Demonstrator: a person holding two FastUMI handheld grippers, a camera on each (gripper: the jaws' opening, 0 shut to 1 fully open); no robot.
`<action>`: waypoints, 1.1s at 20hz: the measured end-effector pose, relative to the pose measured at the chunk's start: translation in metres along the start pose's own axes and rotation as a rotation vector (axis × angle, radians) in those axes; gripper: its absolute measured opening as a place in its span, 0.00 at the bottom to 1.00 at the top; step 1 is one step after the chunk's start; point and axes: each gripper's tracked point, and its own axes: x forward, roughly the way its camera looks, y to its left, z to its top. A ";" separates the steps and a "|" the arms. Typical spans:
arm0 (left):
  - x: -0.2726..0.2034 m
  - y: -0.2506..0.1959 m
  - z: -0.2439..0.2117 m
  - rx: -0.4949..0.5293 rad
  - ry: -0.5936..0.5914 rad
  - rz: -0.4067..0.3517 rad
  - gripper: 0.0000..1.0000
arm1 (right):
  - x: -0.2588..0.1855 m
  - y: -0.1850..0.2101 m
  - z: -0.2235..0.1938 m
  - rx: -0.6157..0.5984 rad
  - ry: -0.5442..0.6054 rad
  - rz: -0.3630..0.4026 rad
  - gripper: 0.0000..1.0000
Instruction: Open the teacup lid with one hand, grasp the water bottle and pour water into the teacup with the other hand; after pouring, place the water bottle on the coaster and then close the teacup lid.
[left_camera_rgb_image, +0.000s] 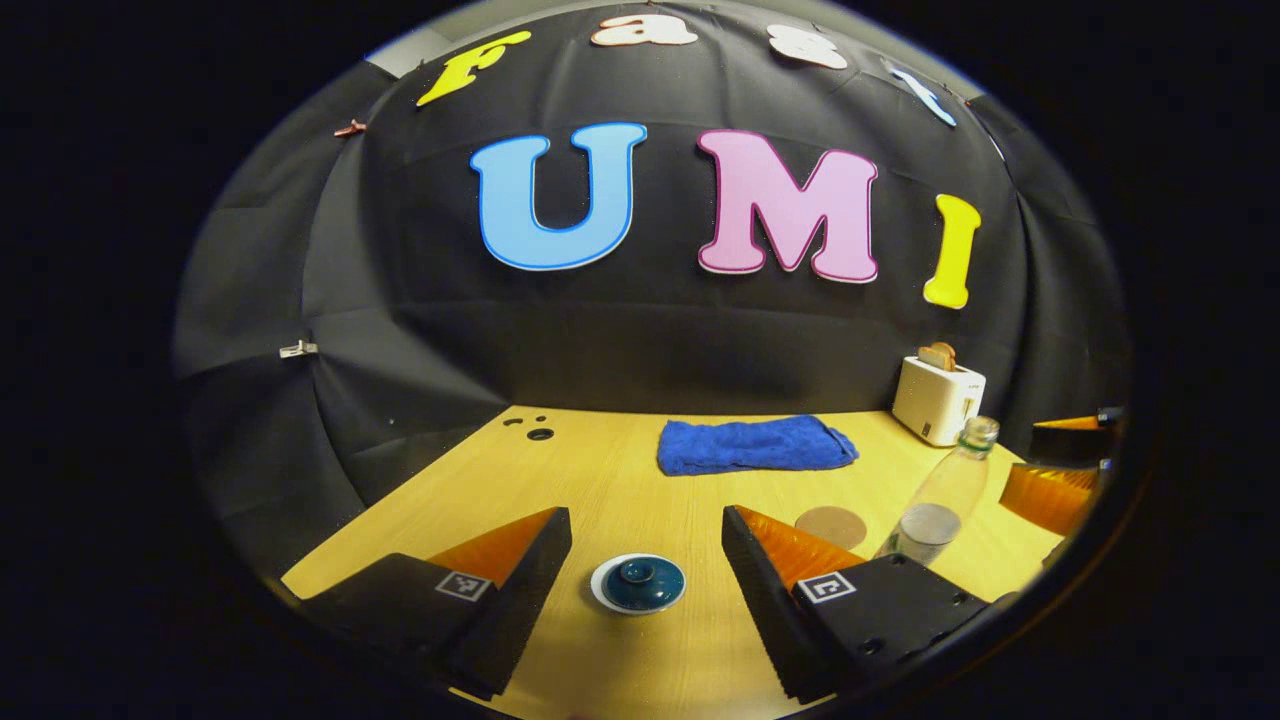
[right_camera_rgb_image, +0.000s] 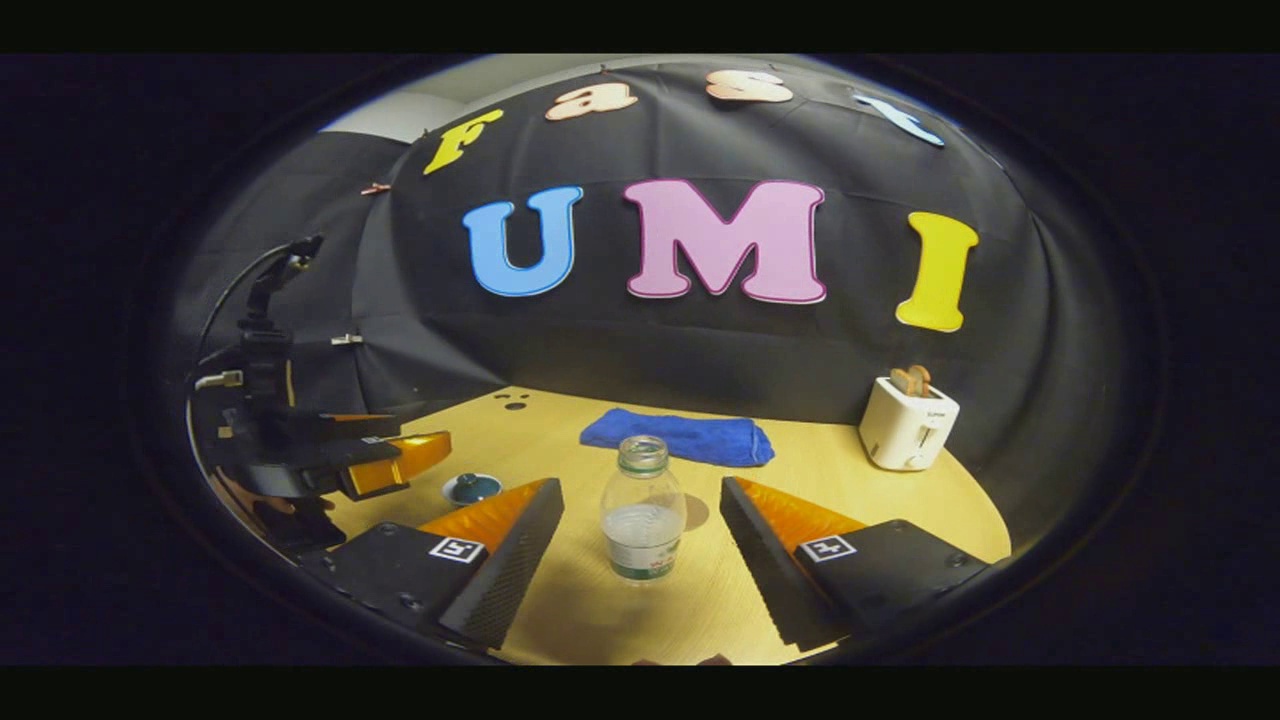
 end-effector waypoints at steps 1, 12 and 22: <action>0.010 0.001 -0.010 0.003 0.010 -0.004 0.94 | 0.003 0.000 -0.005 -0.004 0.003 -0.002 0.98; 0.065 0.004 -0.075 -0.050 0.055 -0.060 0.72 | 0.025 0.001 -0.067 0.006 0.065 -0.025 0.98; 0.068 0.002 -0.084 0.010 0.029 -0.093 0.48 | 0.040 0.006 -0.077 0.023 0.026 -0.033 0.98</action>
